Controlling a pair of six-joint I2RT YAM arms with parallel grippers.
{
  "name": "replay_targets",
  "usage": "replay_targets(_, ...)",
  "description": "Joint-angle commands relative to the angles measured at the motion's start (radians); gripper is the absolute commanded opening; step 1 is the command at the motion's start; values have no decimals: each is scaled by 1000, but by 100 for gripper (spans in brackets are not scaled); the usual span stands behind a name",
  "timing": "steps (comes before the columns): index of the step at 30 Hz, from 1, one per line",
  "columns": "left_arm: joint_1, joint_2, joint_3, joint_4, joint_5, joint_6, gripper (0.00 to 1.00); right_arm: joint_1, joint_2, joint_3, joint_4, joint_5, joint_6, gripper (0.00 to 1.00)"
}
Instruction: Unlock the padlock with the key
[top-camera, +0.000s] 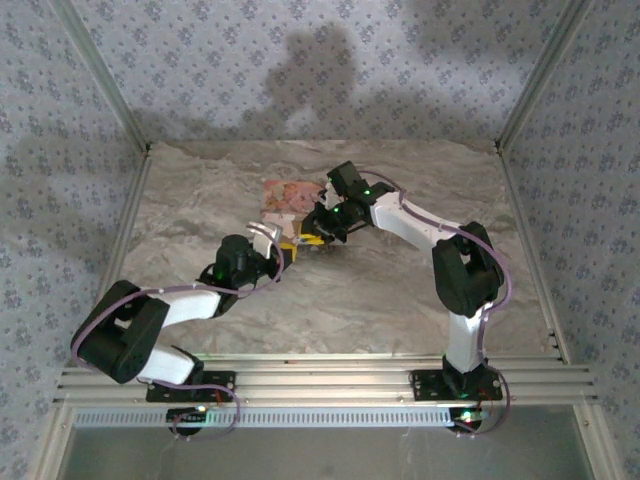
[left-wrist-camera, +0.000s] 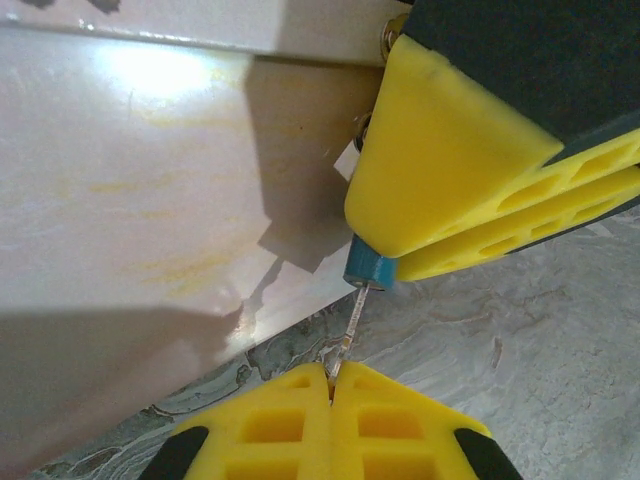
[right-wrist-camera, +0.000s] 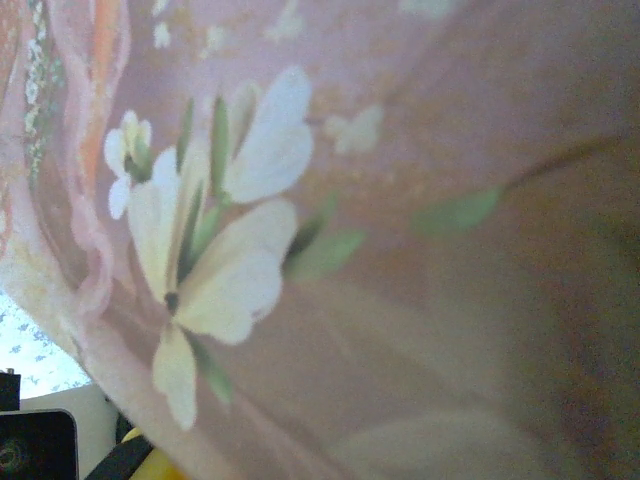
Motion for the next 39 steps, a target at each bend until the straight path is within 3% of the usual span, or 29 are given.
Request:
replay_targets(1, -8, 6, -1, 52, 8, -4, 0, 7, -28, 15, 22, -20, 30, 0)
replay_targets(9, -7, 36, 21, 69, 6, -31, 0, 15, -25, 17, 22, -20, 30, 0)
replay_targets(21, 3, 93, 18, 226, 56, -128, 0, 19, -32, -14, 13, -20, 18, 0)
replay_targets(31, 4, 92, 53, 199, 80, -146, 0, 22, -37, -8, -33, 3, -16, 0)
replay_targets(39, 29, 136, 49, 277, 138, -162, 0, 20, -43, -34, -3, -56, 4, 0)
